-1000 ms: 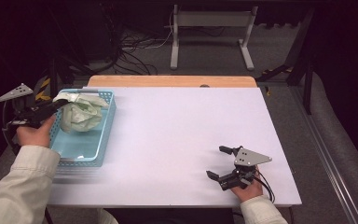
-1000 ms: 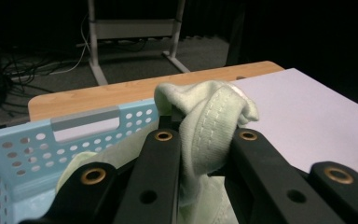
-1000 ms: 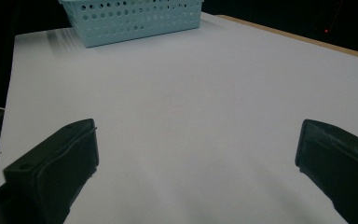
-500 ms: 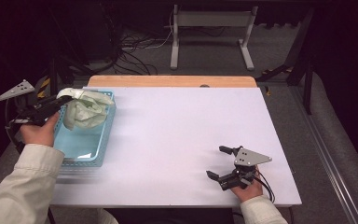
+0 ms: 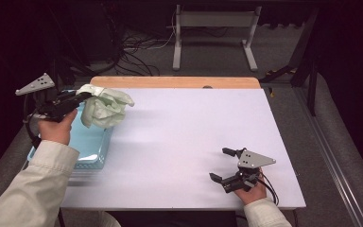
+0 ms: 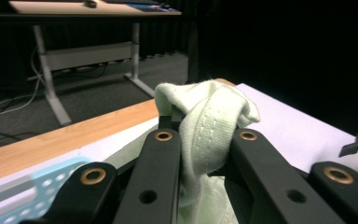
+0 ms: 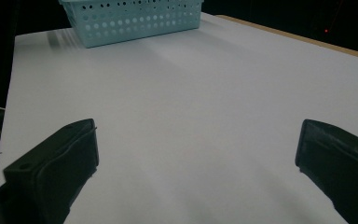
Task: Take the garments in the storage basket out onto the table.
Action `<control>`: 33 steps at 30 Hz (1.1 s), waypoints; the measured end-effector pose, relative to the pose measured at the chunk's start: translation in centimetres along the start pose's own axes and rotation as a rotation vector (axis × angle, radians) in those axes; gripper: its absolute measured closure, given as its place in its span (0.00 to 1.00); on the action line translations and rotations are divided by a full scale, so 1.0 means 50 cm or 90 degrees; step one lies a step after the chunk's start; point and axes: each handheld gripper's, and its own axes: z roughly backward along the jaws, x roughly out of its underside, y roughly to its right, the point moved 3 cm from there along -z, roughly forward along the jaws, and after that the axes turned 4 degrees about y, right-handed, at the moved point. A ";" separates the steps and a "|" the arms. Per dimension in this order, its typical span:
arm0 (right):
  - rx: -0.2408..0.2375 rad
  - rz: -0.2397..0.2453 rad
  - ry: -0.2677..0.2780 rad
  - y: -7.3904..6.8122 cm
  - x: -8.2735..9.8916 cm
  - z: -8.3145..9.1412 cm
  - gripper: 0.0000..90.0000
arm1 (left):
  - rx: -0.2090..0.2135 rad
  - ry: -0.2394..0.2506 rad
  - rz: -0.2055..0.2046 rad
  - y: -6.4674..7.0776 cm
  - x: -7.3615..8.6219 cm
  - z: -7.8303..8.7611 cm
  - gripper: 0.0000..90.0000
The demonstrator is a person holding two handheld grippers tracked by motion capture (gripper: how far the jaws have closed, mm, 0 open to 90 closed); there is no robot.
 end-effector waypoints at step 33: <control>-0.006 0.002 0.001 -0.001 0.000 0.001 0.00 | 0.099 0.001 -0.006 0.118 0.006 -0.183 0.95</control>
